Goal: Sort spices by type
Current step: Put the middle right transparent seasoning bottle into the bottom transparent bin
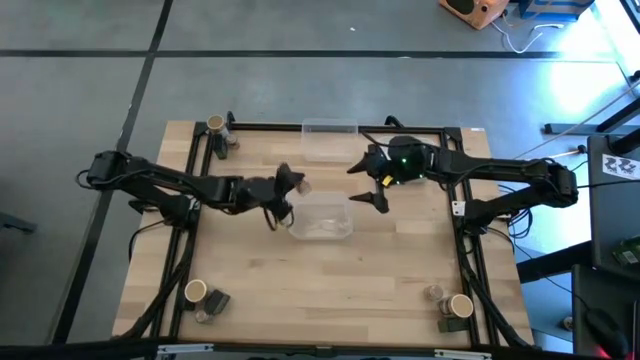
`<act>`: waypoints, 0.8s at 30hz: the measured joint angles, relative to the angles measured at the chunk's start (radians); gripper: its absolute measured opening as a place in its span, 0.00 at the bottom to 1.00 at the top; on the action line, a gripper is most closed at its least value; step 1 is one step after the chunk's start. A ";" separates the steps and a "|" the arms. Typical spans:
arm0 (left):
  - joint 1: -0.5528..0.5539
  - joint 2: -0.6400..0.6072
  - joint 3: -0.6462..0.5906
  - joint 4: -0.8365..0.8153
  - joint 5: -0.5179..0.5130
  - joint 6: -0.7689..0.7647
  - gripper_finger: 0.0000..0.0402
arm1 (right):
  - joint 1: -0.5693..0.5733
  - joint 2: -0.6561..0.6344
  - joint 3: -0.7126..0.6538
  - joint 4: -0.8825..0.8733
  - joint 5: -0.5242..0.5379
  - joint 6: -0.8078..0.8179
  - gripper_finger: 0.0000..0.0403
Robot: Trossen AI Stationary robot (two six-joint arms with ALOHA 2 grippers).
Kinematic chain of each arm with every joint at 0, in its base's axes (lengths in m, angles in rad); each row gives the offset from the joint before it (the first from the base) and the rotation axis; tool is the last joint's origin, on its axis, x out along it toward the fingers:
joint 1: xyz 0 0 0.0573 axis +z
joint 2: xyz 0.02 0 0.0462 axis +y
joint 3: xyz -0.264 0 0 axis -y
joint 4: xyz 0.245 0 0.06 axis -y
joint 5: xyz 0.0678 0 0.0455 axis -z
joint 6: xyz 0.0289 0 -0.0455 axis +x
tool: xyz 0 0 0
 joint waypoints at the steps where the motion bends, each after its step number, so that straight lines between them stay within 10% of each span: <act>1: -0.017 0.006 0.000 -0.002 -0.021 0.068 0.41 | 0.000 0.000 0.000 -0.005 0.000 0.000 0.93; 24: -0.205 0.264 0.013 -0.115 -0.100 0.254 0.41 | 0.000 -0.005 0.000 -0.006 0.008 0.039 0.93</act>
